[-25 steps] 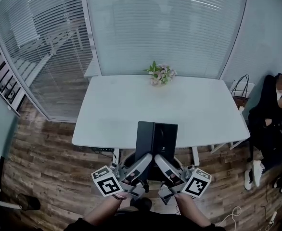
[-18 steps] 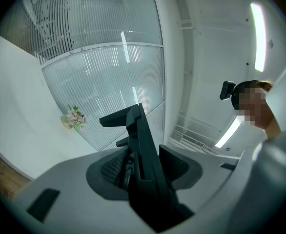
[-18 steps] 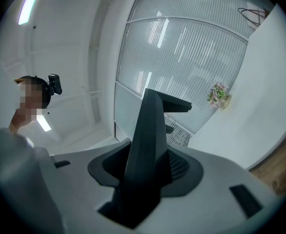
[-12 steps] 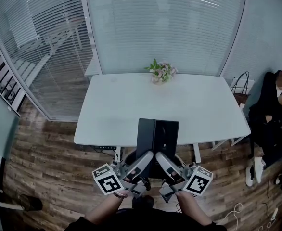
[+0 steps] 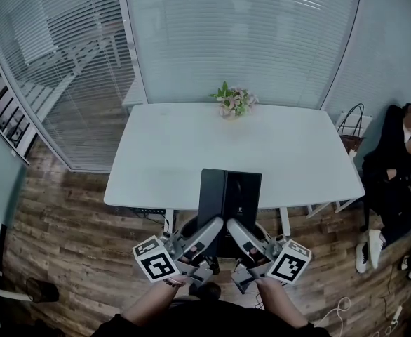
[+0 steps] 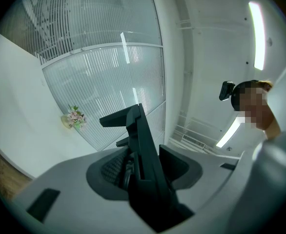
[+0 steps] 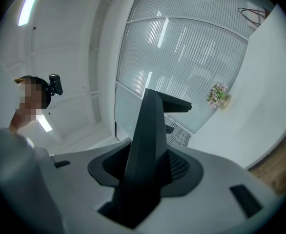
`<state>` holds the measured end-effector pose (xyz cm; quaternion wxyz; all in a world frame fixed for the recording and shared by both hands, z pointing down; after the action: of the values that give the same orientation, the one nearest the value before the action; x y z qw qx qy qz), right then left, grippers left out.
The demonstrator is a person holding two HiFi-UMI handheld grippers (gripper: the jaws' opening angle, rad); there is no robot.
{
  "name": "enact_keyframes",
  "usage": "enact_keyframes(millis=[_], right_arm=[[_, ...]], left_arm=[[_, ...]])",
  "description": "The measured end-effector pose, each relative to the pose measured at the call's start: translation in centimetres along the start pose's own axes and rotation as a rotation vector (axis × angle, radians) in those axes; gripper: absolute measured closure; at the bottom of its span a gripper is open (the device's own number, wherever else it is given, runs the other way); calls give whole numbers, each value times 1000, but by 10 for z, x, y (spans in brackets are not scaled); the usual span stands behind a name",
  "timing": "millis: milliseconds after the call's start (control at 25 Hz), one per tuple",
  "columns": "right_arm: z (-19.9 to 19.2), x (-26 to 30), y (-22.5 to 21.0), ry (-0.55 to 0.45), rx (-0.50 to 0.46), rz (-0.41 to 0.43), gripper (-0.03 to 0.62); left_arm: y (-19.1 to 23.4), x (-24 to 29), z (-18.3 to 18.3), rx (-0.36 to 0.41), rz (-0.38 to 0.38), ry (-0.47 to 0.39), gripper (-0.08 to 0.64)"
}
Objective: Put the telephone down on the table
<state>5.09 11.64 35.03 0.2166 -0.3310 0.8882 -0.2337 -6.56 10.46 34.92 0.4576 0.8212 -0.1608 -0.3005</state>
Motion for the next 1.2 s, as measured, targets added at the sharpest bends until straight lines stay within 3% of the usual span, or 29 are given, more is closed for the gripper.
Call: enact_keyframes(millis=[600,1200], right_arm=[[7,-29,-14,7,25,-1,405],[23,-1,-47,6,11,-10,405]], left_arm=[[1,16,-28,-5,28,1,359],[27,45,-1,-5,9,9,359]])
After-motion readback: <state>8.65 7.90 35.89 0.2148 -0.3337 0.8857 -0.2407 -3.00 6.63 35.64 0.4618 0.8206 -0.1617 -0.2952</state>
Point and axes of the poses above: the fingertips, and each gripper's own axes: x forward along the fingers, y to its left, z out of its top, the point moved 5 cm from there along -x, backward along the fingers, and after that the axes turned 15 degrees about -x, right-handed, at the moved point
